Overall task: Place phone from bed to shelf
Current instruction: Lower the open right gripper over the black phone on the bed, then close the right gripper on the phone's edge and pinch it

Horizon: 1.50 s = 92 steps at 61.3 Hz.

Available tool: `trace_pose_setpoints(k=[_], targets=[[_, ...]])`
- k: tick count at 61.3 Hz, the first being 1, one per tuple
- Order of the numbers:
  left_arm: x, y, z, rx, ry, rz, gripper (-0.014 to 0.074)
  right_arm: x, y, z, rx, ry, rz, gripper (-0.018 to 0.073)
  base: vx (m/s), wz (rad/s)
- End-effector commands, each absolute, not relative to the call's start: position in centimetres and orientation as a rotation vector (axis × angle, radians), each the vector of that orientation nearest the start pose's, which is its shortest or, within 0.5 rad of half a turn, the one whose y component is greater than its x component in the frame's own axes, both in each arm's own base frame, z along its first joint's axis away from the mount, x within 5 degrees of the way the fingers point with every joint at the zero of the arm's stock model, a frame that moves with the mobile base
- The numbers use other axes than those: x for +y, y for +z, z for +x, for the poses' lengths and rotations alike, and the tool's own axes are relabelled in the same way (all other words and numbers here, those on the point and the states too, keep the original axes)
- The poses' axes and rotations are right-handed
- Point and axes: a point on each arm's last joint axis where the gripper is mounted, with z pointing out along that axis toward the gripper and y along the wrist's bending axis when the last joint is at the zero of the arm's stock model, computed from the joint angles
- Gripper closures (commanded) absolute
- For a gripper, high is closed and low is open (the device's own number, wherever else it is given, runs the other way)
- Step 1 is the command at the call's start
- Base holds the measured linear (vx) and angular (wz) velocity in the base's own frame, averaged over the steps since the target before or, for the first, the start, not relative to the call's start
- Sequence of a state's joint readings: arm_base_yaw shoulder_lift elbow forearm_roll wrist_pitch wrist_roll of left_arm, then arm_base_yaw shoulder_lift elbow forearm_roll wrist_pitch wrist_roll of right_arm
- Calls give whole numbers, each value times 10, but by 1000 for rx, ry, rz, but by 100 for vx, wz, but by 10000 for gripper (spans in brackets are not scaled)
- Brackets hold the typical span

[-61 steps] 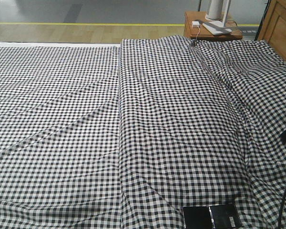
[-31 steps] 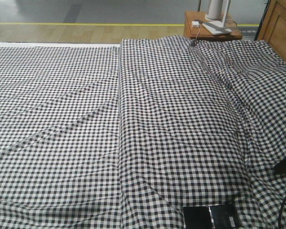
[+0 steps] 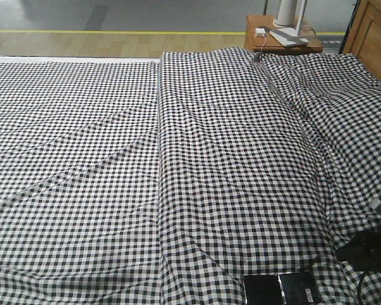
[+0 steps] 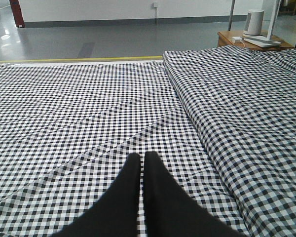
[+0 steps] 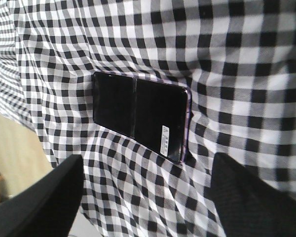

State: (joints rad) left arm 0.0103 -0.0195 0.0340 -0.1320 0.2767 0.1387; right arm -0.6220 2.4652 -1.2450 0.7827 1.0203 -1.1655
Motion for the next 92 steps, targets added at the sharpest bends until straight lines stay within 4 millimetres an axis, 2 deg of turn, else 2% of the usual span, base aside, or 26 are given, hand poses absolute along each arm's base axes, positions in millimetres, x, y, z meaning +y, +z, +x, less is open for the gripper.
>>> trace_pose_setpoints(k=[1, 17, 61, 92], targets=[[-2, 184, 55, 1697, -19, 14, 596, -154, -8, 315, 2786, 1186, 85, 54, 0, 0], [-2, 184, 55, 1697, -19, 14, 596, -143, -43, 309, 2729, 1293, 133, 54, 0, 0], [-2, 184, 55, 1697, -19, 14, 596, -136, -81, 312, 2619, 1456, 220, 54, 0, 0], [-2, 184, 55, 1697, -19, 14, 596, -94, -102, 320, 2719, 1465, 62, 54, 0, 0]])
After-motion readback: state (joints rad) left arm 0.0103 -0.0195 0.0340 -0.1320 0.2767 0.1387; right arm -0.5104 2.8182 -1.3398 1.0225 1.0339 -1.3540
